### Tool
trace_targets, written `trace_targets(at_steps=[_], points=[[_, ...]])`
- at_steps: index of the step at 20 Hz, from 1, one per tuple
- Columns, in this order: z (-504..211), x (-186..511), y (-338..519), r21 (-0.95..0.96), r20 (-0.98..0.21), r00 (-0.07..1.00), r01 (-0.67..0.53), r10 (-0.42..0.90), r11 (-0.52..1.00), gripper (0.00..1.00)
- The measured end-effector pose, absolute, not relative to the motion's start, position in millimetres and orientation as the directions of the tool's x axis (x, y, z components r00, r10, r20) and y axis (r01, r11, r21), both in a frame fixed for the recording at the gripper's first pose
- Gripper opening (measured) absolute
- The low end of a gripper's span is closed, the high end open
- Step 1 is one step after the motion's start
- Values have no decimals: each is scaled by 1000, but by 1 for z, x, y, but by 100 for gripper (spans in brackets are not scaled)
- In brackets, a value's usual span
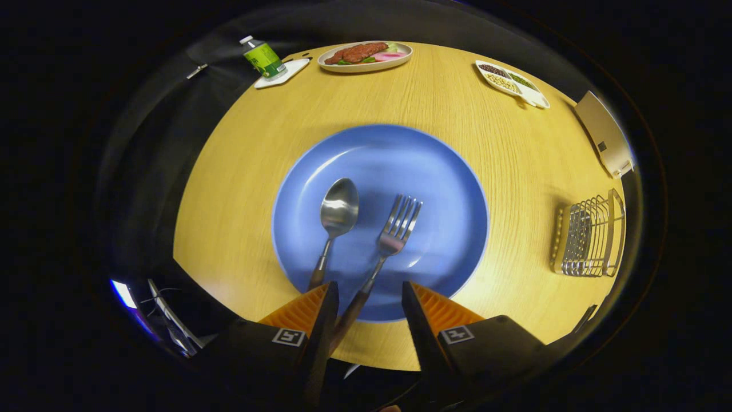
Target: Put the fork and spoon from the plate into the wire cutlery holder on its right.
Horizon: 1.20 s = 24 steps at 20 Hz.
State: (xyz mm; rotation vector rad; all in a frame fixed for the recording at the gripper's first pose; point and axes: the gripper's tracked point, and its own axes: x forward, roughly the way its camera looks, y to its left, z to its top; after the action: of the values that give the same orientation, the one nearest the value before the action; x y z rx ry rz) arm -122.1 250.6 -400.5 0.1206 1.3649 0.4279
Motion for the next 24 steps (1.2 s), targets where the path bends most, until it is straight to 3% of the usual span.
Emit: trace_targets(at_steps=[4,7,11,18,24], points=[[-414,-110,240,239,-945,164,-245,283,940,44],[-417,-100,236,224,-942,184,-279,282,934,14],[-412,-97,235,293,-919,174,-298,353,909,9],[-369,-70,225,362,-859,270,-281,435,889,9],[-354,-64,220,419,-833,285,-237,475,877,6]])
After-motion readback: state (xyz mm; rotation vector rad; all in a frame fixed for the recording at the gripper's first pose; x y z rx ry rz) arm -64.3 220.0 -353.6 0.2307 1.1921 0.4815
